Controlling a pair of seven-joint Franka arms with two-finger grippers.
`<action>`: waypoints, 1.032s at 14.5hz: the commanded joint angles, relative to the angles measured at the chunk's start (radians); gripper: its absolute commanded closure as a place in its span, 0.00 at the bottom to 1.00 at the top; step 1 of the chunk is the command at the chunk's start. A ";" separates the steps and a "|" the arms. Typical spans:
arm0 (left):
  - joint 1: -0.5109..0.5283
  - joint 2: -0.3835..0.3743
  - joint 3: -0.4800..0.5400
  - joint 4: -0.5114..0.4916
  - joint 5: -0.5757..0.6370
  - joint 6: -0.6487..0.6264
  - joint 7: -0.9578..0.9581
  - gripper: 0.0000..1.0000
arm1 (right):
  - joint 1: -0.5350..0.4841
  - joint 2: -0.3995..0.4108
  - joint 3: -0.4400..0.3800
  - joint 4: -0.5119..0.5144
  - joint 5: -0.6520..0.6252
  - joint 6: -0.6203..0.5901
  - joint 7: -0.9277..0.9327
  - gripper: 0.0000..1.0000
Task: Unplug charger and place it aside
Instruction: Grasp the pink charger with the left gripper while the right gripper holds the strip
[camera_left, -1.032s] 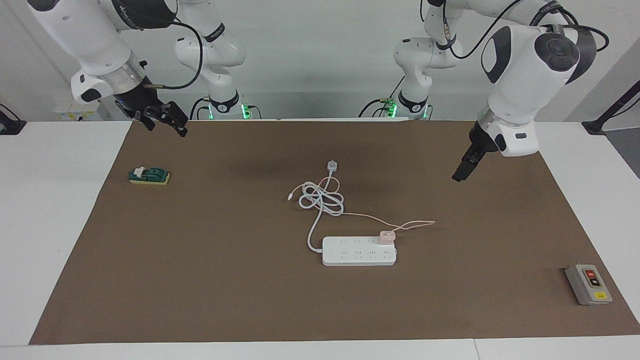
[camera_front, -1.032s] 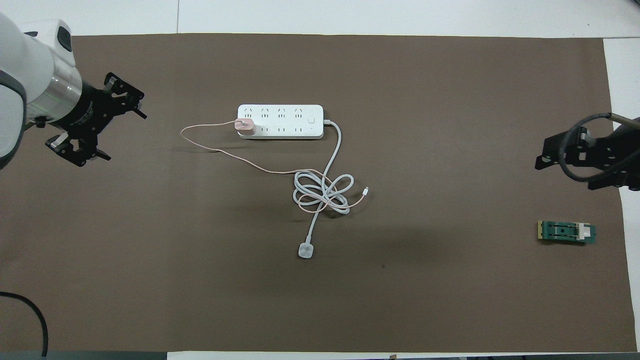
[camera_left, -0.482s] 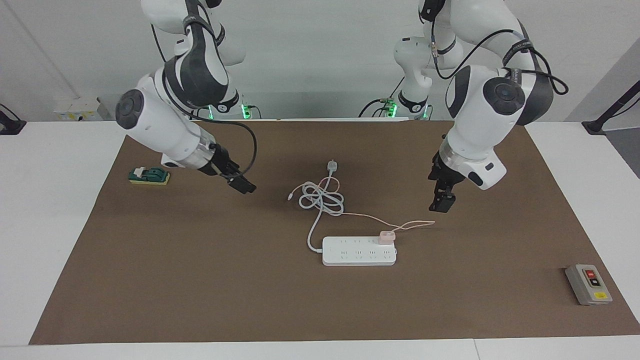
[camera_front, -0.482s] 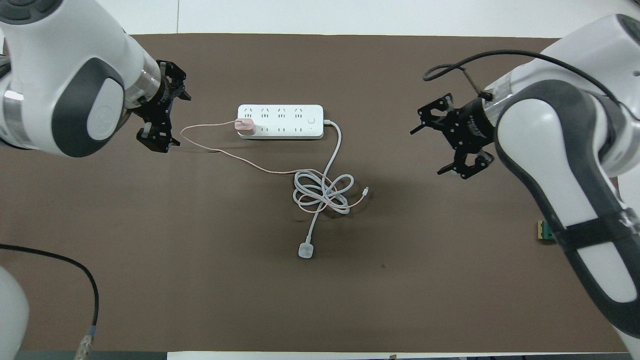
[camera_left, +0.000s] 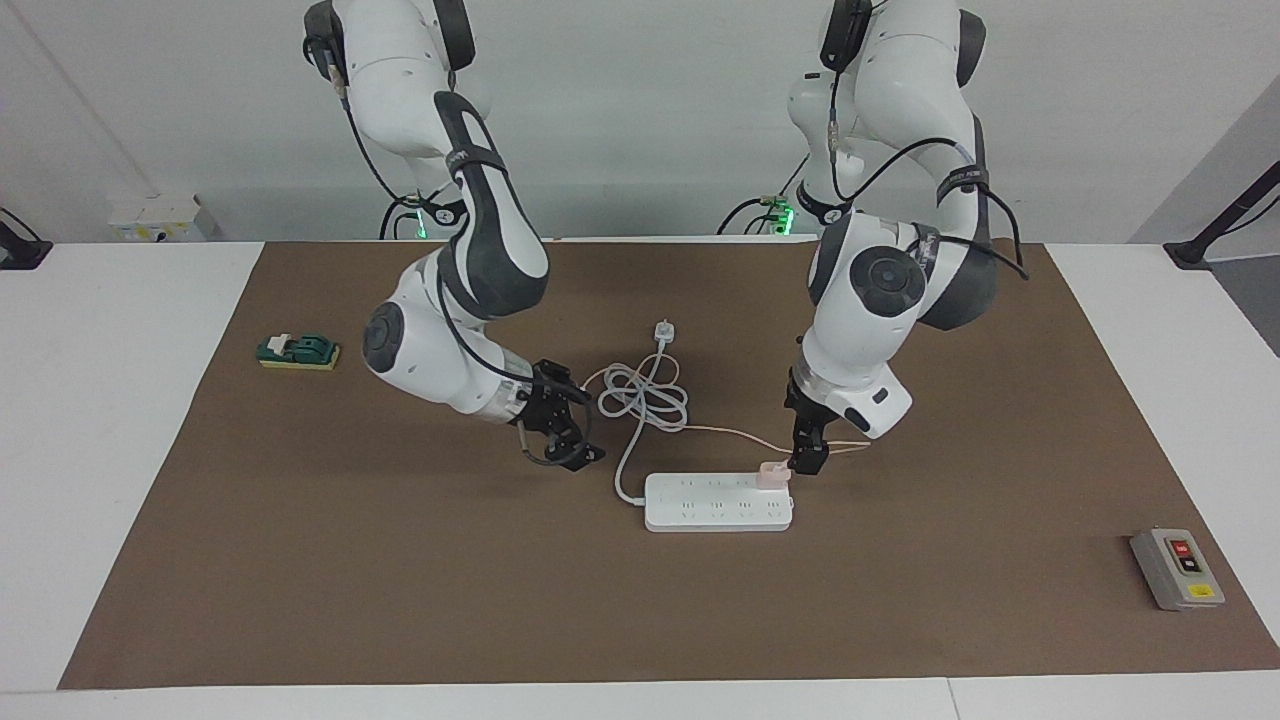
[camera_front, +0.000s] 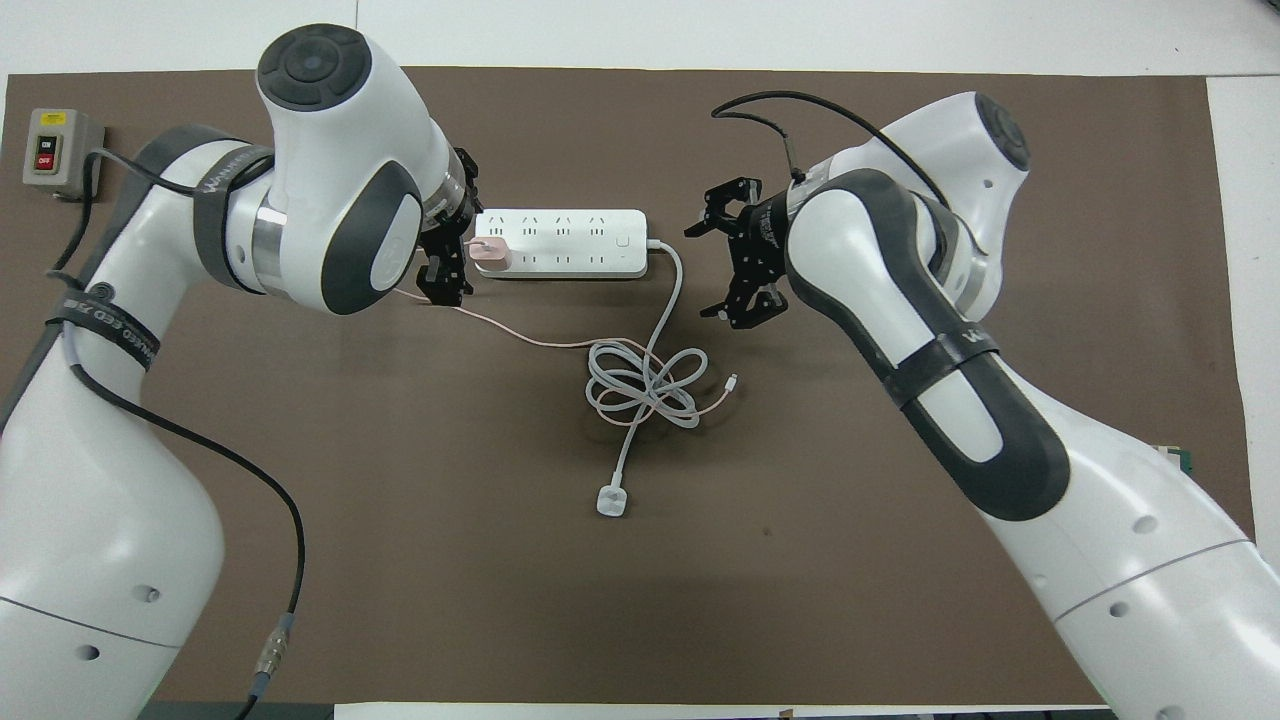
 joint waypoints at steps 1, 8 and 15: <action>-0.032 0.049 0.015 0.028 0.006 0.035 -0.060 0.00 | 0.042 0.125 -0.002 0.116 0.077 0.052 0.106 0.00; -0.047 0.100 0.016 0.029 0.030 0.075 -0.038 0.00 | 0.079 0.356 -0.003 0.387 0.071 0.070 0.188 0.00; -0.044 0.124 0.019 0.028 0.043 0.075 0.001 0.10 | 0.079 0.407 -0.006 0.487 0.022 0.061 0.199 0.00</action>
